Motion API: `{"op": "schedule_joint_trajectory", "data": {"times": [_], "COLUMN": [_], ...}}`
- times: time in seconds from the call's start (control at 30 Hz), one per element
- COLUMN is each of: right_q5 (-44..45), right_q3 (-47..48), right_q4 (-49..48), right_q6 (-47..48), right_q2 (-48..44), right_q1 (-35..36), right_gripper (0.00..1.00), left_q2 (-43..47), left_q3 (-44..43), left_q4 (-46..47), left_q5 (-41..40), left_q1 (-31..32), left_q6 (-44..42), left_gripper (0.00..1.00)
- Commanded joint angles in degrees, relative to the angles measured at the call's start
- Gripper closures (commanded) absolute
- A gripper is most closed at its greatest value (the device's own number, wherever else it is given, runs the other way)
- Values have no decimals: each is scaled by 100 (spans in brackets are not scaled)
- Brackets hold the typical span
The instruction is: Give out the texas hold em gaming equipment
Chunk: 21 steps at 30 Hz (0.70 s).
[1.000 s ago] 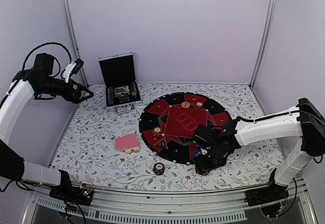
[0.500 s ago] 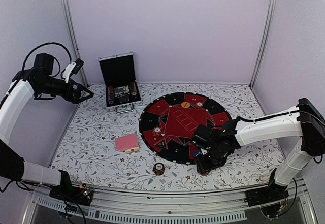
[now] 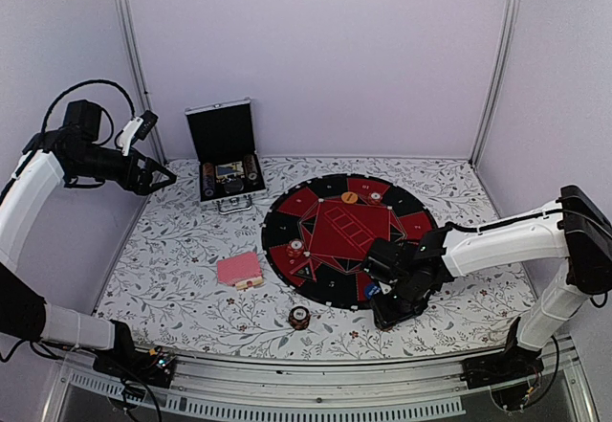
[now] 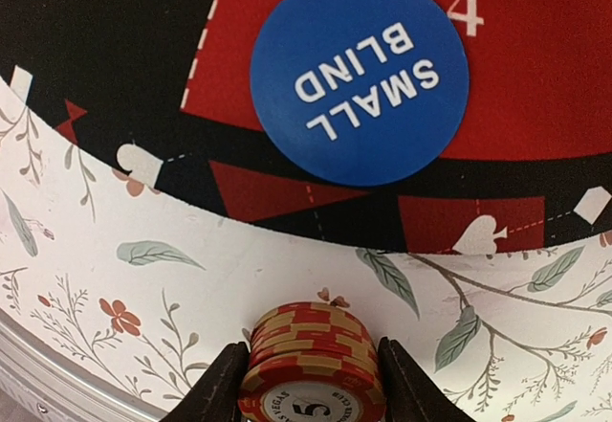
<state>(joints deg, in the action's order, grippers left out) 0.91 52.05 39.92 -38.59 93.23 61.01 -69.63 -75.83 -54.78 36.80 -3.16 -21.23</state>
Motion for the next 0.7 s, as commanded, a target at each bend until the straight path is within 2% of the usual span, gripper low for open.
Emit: {"op": "schedule_joint_trajectory", "data": {"times": [0.0, 0.17, 0.3, 0.67], "right_q5": [94, 95, 94, 213], "right_q3": [139, 191, 219, 608], "right_q4": [181, 264, 279, 704], "right_q6": [-26, -16, -27, -12], "right_q2": [-130, -225, -265, -452], "right_q1": [49, 42, 38, 42], "right_gripper": [53, 54, 64, 70], "left_q2": [70, 63, 79, 48], "left_q3": [-134, -125, -124, -98], "left_q4": [-67, -65, -68, -48], "left_q5": [18, 39, 27, 63], "left_q1": [-30, -33, -34, -34], "left_q6": [-46, -34, -43, -56], "left_gripper": [0, 0, 0, 0]}}
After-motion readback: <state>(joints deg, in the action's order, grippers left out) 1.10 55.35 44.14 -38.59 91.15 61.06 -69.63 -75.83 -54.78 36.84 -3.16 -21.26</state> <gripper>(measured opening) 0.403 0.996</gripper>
